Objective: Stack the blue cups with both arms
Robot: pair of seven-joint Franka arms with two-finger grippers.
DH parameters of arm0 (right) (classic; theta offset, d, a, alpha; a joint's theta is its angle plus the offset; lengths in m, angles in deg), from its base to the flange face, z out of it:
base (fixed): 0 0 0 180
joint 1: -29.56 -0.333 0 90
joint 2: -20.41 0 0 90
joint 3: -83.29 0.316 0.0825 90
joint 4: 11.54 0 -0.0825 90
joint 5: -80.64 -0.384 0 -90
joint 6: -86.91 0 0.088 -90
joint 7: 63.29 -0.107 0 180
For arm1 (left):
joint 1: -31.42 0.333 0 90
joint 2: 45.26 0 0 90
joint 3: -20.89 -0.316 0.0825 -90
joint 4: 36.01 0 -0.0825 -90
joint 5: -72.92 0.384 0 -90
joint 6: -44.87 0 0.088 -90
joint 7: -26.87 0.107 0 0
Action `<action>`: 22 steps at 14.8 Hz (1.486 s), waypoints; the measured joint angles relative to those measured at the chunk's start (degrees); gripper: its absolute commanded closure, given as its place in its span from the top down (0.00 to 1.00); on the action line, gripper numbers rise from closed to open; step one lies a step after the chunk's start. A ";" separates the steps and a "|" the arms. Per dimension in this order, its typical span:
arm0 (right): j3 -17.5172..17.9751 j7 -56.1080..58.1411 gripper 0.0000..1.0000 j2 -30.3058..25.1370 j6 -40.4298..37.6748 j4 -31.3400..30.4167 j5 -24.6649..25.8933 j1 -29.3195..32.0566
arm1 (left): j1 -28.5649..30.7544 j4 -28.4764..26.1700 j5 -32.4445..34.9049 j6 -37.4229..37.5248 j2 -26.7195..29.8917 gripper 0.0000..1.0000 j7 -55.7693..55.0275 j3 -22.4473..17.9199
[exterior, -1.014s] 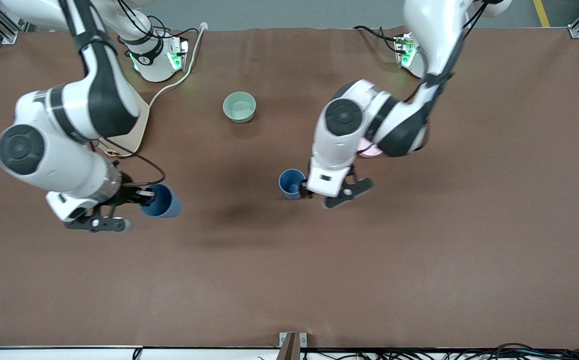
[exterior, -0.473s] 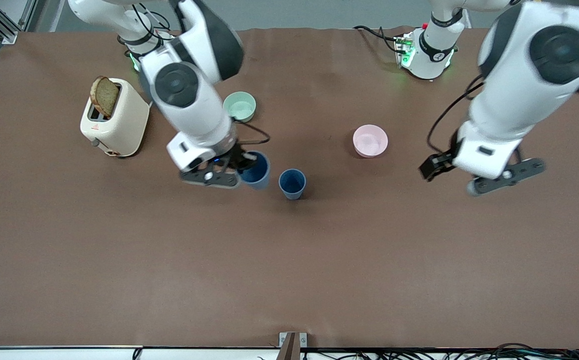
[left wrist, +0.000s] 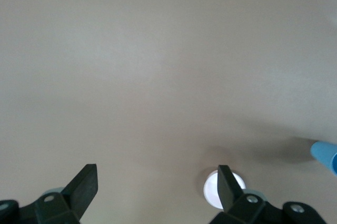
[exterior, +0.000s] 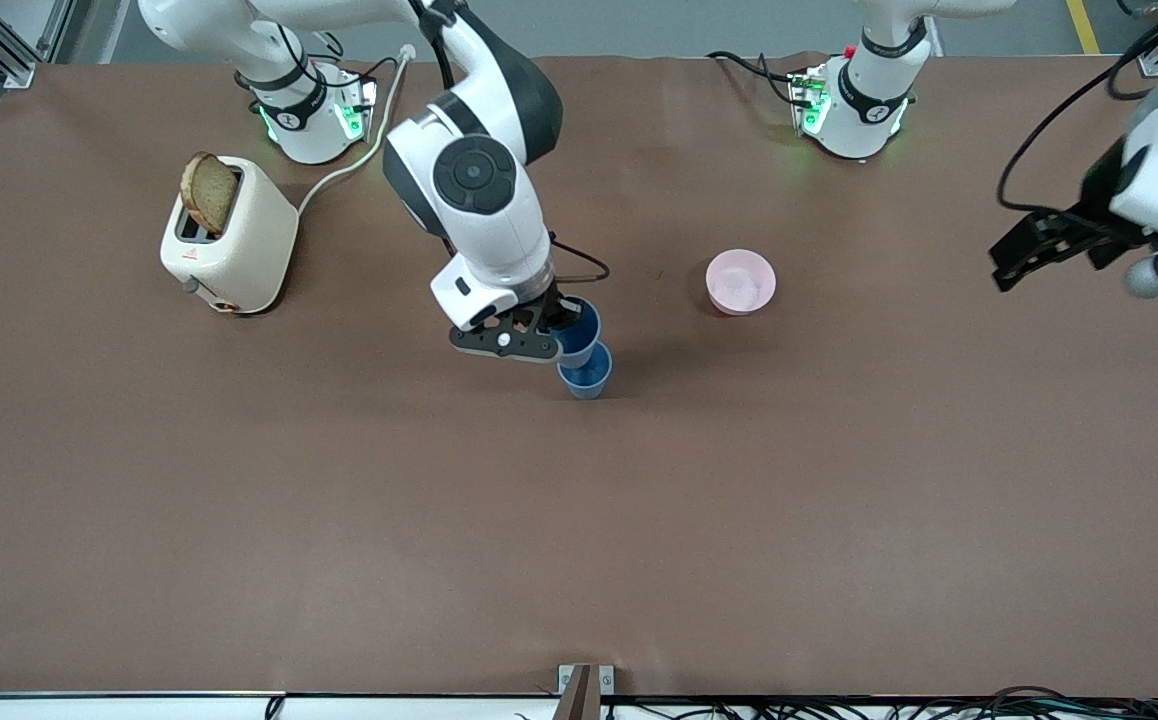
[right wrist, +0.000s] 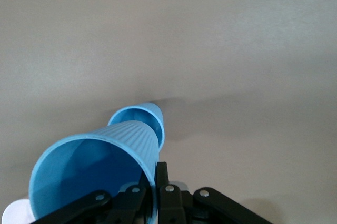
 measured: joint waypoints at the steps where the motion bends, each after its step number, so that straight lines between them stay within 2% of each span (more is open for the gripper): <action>1: 0.00 0.00 0.01 0.82 0.91 0.00 0.01 -0.19 | 1.50 -0.04 -0.21 0.35 0.51 1.00 3.54 0.00; 5: -0.03 -0.02 0.01 2.08 1.72 0.07 0.04 -0.95 | 4.83 -0.32 -1.35 1.61 1.54 1.00 12.01 -0.05; 16: -0.32 -0.08 0.01 3.83 3.92 0.07 0.07 -2.04 | 4.72 -4.46 -3.08 2.54 4.53 1.00 14.17 0.24; 22: -0.33 -0.08 0.01 3.88 3.85 0.07 0.55 -2.04 | 6.02 -5.80 -3.55 2.61 5.84 1.00 14.17 2.42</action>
